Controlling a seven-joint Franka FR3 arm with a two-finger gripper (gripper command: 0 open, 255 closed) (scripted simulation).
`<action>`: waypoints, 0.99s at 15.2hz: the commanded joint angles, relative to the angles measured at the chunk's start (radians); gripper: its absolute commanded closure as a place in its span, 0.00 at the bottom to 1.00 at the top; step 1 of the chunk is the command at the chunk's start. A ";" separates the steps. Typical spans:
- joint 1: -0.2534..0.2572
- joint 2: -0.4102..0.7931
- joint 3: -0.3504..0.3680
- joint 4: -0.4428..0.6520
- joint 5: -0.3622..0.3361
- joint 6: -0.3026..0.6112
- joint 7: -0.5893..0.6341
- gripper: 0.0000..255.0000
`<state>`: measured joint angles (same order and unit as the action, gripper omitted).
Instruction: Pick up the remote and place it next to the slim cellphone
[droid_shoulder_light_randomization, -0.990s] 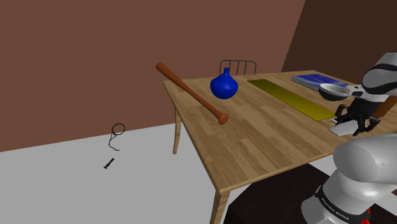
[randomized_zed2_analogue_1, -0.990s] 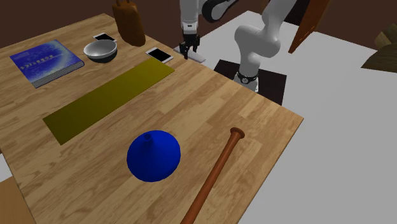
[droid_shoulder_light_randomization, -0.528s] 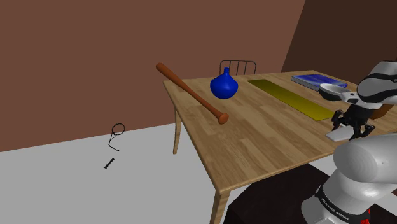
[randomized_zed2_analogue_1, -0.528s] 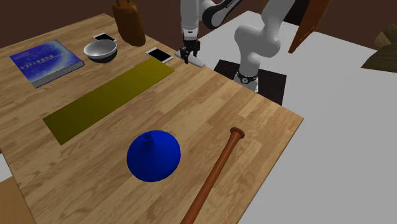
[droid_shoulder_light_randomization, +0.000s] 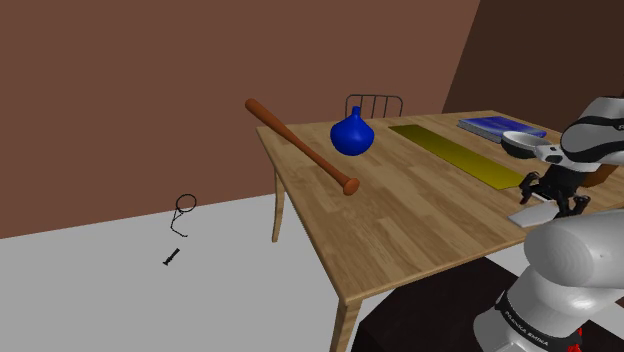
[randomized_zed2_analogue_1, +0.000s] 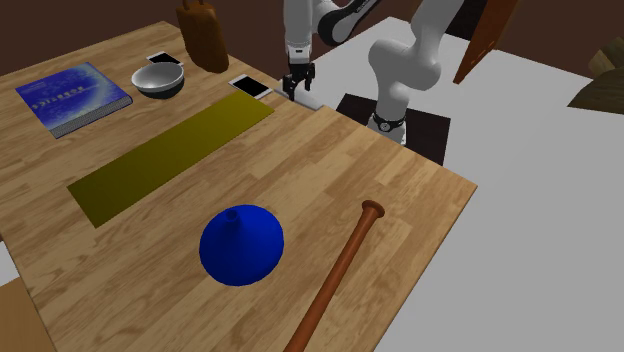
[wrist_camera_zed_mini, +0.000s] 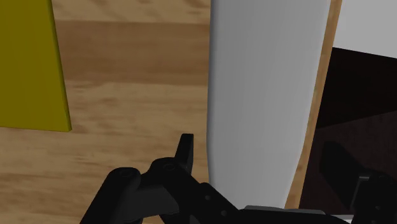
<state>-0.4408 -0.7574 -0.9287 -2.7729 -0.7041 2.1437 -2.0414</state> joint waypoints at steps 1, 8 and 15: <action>0.000 0.000 0.000 0.000 0.000 0.000 0.000 0.00; -0.017 -0.087 0.102 0.067 0.067 -0.159 -0.013 0.00; -0.017 -0.086 0.102 0.067 0.067 -0.159 -0.013 0.00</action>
<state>-0.4577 -0.8436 -0.8265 -2.7060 -0.6375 1.9854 -2.0545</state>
